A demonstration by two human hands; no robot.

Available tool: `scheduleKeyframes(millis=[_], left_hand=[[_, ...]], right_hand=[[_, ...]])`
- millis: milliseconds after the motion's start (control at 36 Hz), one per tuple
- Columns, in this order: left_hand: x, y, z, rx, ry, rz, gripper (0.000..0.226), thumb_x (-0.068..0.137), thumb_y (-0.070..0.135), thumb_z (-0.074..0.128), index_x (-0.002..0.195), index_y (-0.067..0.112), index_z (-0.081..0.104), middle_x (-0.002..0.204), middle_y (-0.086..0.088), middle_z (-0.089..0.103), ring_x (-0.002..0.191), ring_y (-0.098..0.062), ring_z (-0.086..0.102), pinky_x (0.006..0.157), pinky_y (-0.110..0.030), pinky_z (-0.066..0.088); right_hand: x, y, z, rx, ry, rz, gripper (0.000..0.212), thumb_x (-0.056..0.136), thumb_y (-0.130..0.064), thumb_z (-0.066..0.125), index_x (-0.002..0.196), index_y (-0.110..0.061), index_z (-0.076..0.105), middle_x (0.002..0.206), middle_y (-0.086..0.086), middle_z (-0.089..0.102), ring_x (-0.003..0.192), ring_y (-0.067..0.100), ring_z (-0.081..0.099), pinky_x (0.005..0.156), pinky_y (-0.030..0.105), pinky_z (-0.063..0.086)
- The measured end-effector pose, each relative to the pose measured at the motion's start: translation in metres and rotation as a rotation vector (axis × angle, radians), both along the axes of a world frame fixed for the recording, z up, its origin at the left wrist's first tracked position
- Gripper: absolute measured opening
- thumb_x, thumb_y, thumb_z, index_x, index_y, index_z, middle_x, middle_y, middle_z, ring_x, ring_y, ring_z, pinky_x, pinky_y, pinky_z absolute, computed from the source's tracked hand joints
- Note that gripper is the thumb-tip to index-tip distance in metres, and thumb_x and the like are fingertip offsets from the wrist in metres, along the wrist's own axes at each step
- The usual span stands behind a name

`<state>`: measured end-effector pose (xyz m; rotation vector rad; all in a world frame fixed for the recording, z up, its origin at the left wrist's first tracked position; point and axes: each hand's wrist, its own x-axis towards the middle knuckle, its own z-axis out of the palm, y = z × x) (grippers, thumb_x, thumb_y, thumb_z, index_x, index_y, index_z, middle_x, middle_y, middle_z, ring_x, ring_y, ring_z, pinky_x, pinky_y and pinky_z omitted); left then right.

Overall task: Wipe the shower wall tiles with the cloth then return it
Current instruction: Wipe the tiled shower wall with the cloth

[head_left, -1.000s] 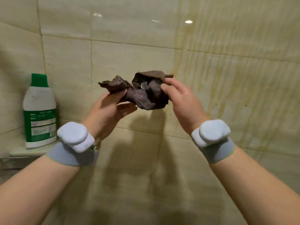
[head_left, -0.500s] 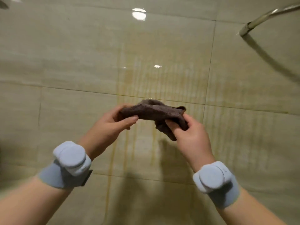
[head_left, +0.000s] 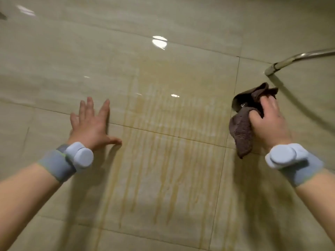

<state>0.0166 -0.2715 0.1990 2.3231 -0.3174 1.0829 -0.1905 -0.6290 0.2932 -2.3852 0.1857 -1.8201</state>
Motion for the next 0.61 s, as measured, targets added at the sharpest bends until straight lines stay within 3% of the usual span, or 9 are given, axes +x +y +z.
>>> scheduleKeyframes(millis=[83,167,306,389,528,611], left_hand=[[0.016,-0.001,-0.011,-0.044,0.037,-0.082,0.136,0.057,0.062,0.083,0.154,0.041,-0.009,0.163,-0.009,-0.024,0.151,-0.03,-0.017,0.115,-0.064,0.009],[0.022,-0.007,-0.023,-0.017,-0.001,-0.088,0.134,0.057,0.068,0.079,0.152,0.045,-0.013,0.162,-0.005,-0.027,0.151,-0.028,-0.018,0.116,-0.064,0.008],[0.039,-0.005,-0.021,-0.03,-0.04,-0.072,0.135,0.055,0.072,0.077,0.149,0.05,-0.017,0.16,-0.001,-0.031,0.15,-0.026,-0.019,0.114,-0.063,0.01],[0.043,-0.006,-0.023,-0.033,-0.052,-0.077,0.134,0.055,0.072,0.077,0.148,0.051,-0.018,0.16,0.001,-0.032,0.15,-0.025,-0.02,0.115,-0.062,0.01],[0.04,-0.004,-0.025,-0.028,-0.071,-0.082,0.132,0.055,0.073,0.075,0.149,0.051,-0.015,0.16,0.001,-0.031,0.15,-0.025,-0.018,0.115,-0.062,0.011],[0.037,0.0,-0.024,-0.007,-0.071,-0.094,0.129,0.058,0.073,0.074,0.149,0.05,-0.014,0.161,0.001,-0.029,0.15,-0.025,-0.016,0.114,-0.062,0.013]], right_hand=[[0.032,-0.007,0.015,-0.052,0.084,-0.105,0.031,0.092,-0.024,0.046,0.11,0.001,0.046,0.121,0.025,0.047,0.115,0.039,0.043,0.098,0.048,0.032],[0.056,-0.005,0.027,-0.043,0.055,-0.228,0.039,0.091,-0.031,0.038,0.104,0.005,0.048,0.11,0.03,0.05,0.107,0.042,0.044,0.099,0.051,0.032],[0.107,0.036,0.064,-0.13,-0.078,-0.369,0.063,0.085,-0.048,0.031,0.119,0.002,0.049,0.124,0.027,0.05,0.121,0.041,0.041,0.113,0.052,0.023],[0.128,0.068,0.085,-0.226,-0.087,-0.34,0.069,0.082,-0.052,0.028,0.122,0.0,0.05,0.13,0.024,0.049,0.126,0.038,0.039,0.115,0.051,0.019],[0.157,0.143,0.081,-0.495,-0.036,-0.231,0.059,0.077,-0.054,0.034,0.108,-0.007,0.053,0.119,0.016,0.053,0.117,0.034,0.043,0.111,0.047,0.025],[0.171,0.182,0.045,-0.635,0.053,-0.133,0.07,0.075,-0.053,0.034,0.126,-0.009,0.052,0.135,0.01,0.05,0.132,0.031,0.036,0.118,0.044,0.016]])
